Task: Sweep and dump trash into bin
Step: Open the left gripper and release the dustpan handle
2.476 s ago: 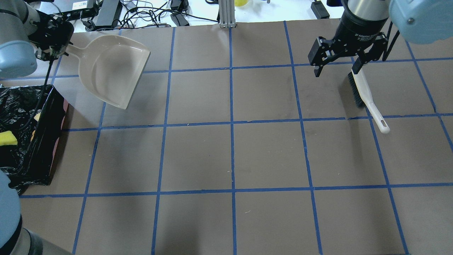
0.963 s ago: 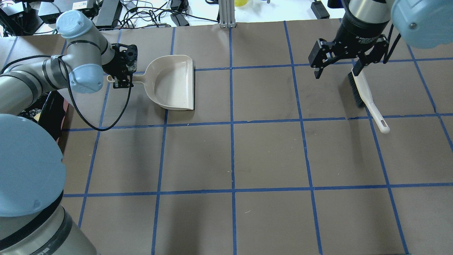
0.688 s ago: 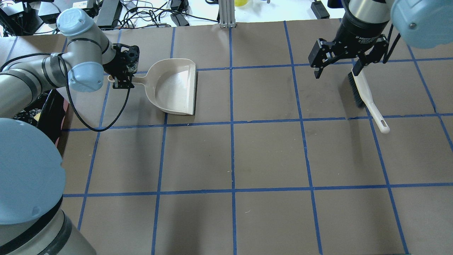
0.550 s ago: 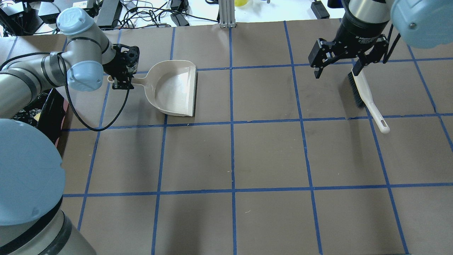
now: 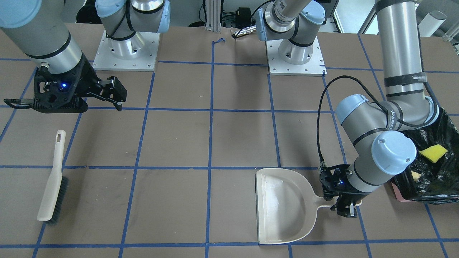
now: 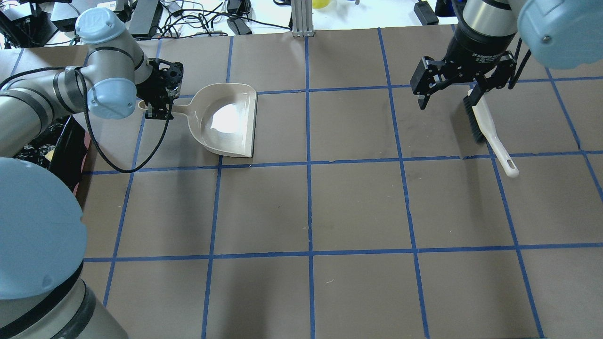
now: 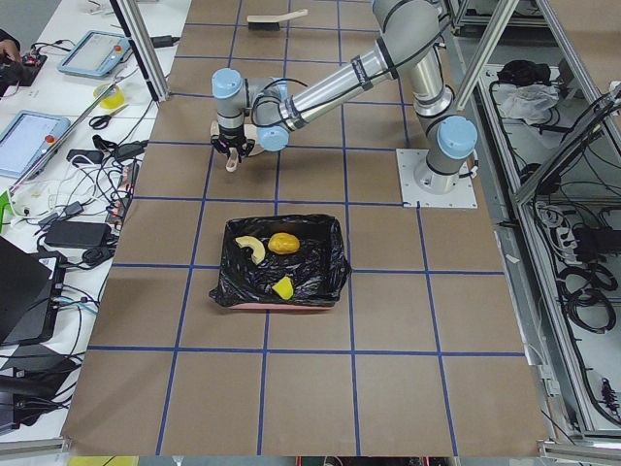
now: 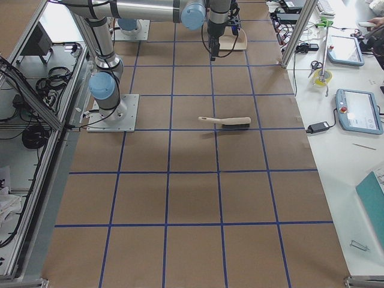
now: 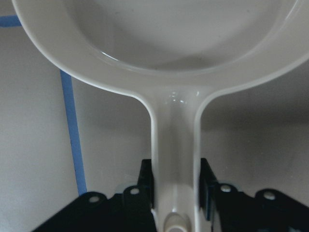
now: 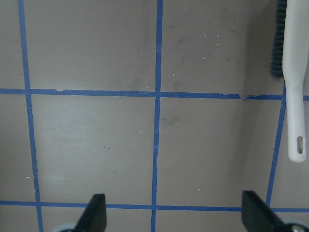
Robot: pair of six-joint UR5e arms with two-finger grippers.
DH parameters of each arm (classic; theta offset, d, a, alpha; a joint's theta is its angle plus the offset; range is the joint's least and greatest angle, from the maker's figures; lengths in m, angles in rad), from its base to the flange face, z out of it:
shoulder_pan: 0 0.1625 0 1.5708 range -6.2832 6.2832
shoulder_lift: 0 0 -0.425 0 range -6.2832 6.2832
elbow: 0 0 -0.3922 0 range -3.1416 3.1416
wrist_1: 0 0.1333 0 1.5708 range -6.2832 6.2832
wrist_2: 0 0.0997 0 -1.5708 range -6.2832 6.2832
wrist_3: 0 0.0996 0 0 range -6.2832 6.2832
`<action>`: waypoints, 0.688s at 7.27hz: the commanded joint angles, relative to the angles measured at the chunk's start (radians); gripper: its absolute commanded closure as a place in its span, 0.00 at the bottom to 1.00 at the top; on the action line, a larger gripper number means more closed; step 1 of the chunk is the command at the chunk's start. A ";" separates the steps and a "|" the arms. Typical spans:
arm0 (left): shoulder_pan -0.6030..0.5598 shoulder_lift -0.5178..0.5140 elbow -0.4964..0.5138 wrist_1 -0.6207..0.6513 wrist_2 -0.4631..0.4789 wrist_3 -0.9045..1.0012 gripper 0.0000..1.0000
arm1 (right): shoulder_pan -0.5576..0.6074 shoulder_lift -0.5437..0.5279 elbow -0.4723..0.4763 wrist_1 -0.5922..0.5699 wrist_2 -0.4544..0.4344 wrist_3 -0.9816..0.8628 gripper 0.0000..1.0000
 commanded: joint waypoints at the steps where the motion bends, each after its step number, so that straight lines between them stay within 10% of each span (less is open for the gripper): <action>1: -0.001 -0.005 -0.002 0.000 0.008 0.000 1.00 | 0.000 -0.010 0.002 0.010 -0.041 0.042 0.00; 2: -0.001 -0.008 -0.005 0.000 0.010 -0.003 1.00 | 0.002 -0.010 0.002 0.007 -0.035 0.041 0.00; 3: -0.003 -0.008 -0.013 0.000 0.010 -0.009 0.34 | 0.000 -0.015 0.001 0.007 -0.020 0.039 0.00; 5: -0.006 0.009 -0.013 -0.003 0.011 -0.017 0.27 | 0.000 -0.027 0.001 0.007 -0.020 0.039 0.00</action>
